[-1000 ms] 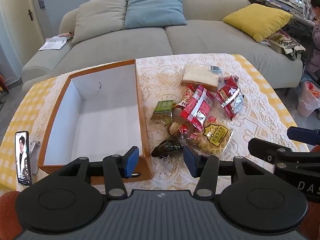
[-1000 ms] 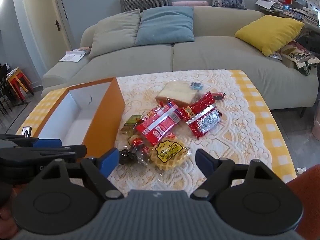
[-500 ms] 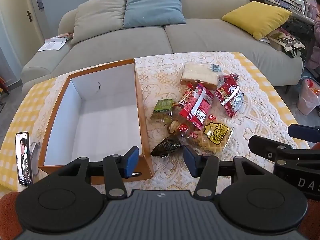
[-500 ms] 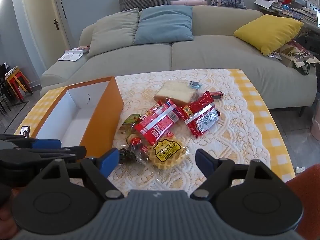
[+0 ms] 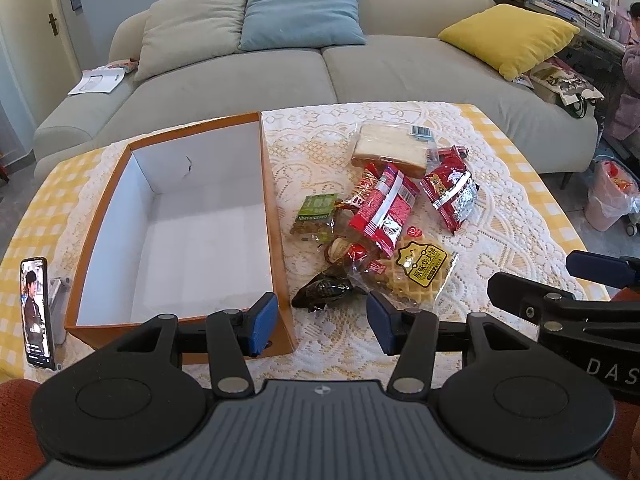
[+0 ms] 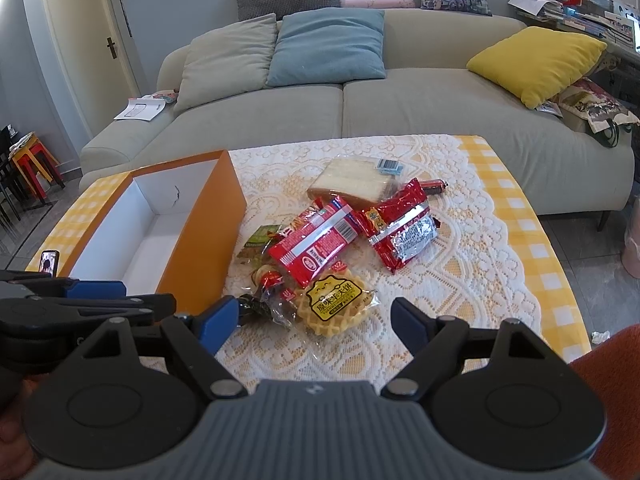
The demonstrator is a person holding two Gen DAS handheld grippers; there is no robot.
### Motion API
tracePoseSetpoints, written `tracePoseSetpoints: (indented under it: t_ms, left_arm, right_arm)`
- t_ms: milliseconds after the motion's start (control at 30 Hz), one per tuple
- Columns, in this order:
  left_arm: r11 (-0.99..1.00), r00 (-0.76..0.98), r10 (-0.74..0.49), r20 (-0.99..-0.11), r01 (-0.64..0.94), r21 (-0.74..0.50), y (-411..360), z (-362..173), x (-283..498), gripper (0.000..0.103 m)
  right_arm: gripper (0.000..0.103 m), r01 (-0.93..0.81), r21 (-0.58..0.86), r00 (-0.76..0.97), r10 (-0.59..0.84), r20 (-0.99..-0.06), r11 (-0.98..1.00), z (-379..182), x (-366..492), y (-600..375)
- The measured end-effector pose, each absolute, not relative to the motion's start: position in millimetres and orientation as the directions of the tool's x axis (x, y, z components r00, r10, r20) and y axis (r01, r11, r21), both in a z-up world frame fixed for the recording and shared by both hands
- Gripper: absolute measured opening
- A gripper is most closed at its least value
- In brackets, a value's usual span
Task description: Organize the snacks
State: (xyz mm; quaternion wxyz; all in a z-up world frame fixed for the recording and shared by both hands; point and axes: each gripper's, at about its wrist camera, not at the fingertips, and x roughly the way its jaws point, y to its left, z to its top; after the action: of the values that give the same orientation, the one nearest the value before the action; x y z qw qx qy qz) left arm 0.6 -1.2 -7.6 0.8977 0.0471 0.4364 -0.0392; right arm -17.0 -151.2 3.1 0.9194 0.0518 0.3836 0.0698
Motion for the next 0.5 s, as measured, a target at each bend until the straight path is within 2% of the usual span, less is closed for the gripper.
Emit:
tracePoseSetpoints:
  t_ms: [500]
  left_arm:
    - [0.995,0.604,-0.021,-0.797,0.088,0.04,4.7,-9.9,1.6,0.061]
  right_arm:
    - [0.082,-0.1,0.147,0.69,0.175,-0.703,0.984,2.3,-15.4,-148.8]
